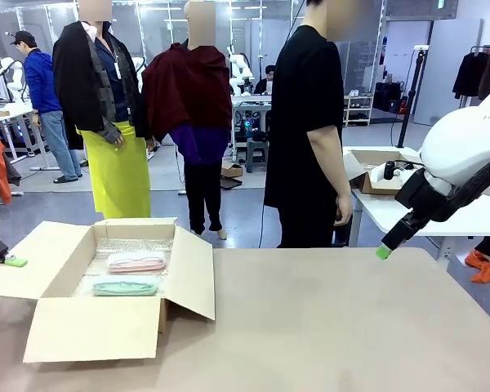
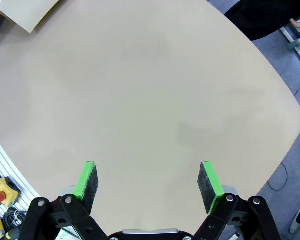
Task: Pack the glasses set securely to prepare it for shipping.
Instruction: Position the Package Box on the left side of the table.
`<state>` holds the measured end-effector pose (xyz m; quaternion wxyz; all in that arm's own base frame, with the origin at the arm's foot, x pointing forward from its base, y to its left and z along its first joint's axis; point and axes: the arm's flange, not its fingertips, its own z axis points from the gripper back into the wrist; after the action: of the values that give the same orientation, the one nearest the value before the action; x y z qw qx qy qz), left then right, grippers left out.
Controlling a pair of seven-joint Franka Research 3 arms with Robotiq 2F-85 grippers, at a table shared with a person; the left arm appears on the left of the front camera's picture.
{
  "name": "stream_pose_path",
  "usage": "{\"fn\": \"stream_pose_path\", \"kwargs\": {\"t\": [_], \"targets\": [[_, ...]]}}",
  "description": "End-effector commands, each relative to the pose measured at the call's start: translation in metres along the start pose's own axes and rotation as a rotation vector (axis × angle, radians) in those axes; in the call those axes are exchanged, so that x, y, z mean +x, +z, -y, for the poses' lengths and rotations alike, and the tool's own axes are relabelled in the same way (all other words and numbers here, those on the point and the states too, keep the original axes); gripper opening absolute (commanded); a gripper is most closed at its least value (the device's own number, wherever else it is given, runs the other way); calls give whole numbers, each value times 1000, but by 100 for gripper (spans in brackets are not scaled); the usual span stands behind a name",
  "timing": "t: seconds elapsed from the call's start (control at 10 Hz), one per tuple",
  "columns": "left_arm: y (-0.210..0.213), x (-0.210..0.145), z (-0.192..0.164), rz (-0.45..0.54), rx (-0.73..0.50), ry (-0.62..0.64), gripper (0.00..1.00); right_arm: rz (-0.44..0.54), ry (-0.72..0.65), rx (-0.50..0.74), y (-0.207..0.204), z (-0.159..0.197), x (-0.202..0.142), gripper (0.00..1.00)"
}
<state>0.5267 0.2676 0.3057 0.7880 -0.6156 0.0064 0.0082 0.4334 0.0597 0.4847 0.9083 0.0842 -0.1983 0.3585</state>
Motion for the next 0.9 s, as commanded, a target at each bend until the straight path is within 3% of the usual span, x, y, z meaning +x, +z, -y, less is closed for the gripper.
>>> {"fn": "stream_pose_path", "kwargs": {"t": [0.0,0.1,0.2,0.3,0.4,0.5,0.7,0.8], "targets": [[0,2,13,-29,19,15,6,-9,2,-5,1,1,2,100],[0,1,16,-22,26,8,36,-9,2,-5,1,1,2,100],[1,0,18,-23,37,9,51,-9,2,-5,1,1,2,100],[1,-5,23,-18,56,10,80,-9,2,-5,1,1,2,100],[5,-9,29,-13,69,3,95,-9,2,-5,1,1,2,100],[13,-14,35,17,128,0,100,-9,2,-5,1,1,2,100],[38,-34,62,98,211,-24,100,-9,2,-5,1,1,2,100],[49,-46,84,138,254,-61,82,-9,2,-5,1,1,2,100]]}}
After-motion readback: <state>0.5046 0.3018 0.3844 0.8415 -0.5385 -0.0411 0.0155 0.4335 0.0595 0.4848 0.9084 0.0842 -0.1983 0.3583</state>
